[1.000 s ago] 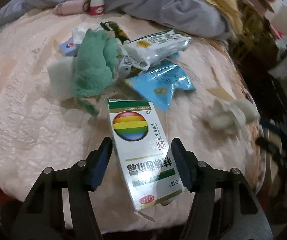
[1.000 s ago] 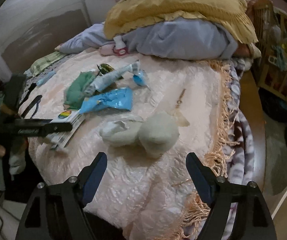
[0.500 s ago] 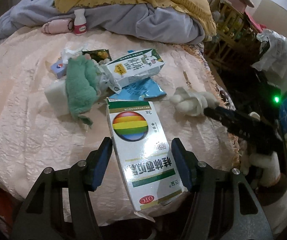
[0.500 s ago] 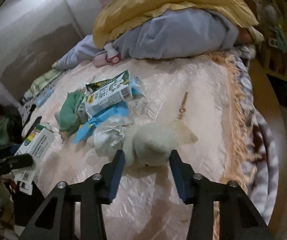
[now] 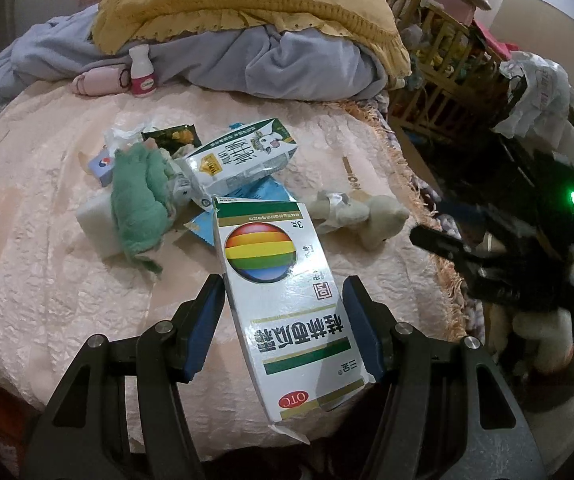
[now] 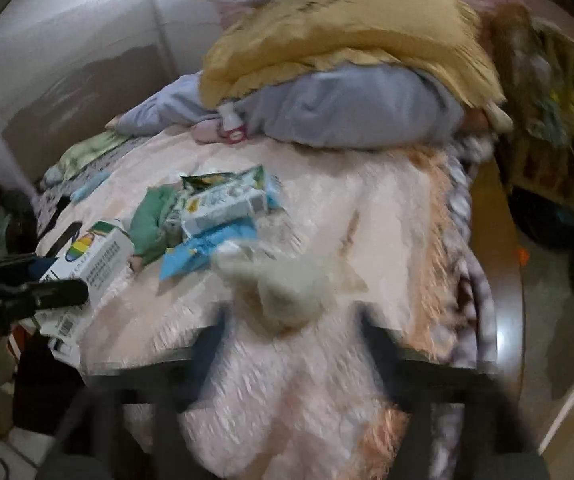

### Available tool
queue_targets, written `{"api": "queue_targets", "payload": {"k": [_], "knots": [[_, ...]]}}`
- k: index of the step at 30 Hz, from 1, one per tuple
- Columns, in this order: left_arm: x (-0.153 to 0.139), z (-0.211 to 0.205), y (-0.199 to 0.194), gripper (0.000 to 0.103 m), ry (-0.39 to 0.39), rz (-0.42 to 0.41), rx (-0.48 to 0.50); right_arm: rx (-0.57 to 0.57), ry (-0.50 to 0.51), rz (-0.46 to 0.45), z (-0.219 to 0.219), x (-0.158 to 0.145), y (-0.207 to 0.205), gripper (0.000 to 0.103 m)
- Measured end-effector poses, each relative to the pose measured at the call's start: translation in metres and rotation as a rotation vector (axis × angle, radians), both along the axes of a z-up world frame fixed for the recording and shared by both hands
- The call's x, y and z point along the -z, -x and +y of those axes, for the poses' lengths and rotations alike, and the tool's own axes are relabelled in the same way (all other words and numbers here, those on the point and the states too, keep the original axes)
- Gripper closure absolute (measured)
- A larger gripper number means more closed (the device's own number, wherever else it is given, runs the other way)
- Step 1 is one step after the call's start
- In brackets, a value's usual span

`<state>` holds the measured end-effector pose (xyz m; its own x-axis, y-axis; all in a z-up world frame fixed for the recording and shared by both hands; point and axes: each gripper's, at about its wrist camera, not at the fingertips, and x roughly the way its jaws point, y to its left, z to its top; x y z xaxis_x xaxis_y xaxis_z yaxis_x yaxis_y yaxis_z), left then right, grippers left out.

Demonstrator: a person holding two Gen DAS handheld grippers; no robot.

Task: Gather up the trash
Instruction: 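Carry the box and plush toy to the white bucket with both tools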

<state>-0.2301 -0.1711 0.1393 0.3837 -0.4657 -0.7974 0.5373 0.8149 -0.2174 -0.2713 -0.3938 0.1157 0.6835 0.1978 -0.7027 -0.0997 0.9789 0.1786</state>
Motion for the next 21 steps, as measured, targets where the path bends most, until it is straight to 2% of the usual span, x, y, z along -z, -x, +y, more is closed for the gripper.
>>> {"api": "queue_targets", "payload": {"k": [5,6,7,8,9,10,12,21], "knots": [[0.002,0.005,-0.006,0.043,-0.003,0.001,-0.014,-0.120,0.116,0.113,0.013,0.026,-0.056,0.016],[0.003,0.004,-0.009,0.043,-0.004,0.004,-0.017,-0.140,0.113,0.134,0.015,0.034,-0.062,0.027],[0.005,0.003,-0.010,0.043,-0.004,0.005,-0.017,-0.144,0.096,0.153,0.016,0.042,-0.066,0.049],[0.006,0.002,-0.012,0.043,-0.005,0.008,-0.019,-0.112,0.094,0.160,0.014,0.045,-0.067,0.050],[0.007,0.000,-0.013,0.043,-0.006,0.010,-0.019,-0.072,0.068,0.158,0.009,0.046,-0.064,0.060],[0.008,-0.002,-0.013,0.043,-0.003,0.016,-0.016,-0.049,0.015,0.151,0.002,0.044,-0.060,0.062],[0.008,-0.008,-0.012,0.043,0.004,0.022,-0.003,0.002,-0.060,0.133,-0.012,0.036,-0.045,0.062],[-0.020,-0.066,0.014,0.043,0.053,-0.027,0.131,0.216,-0.154,-0.026,-0.064,-0.020,0.063,0.062]]}}
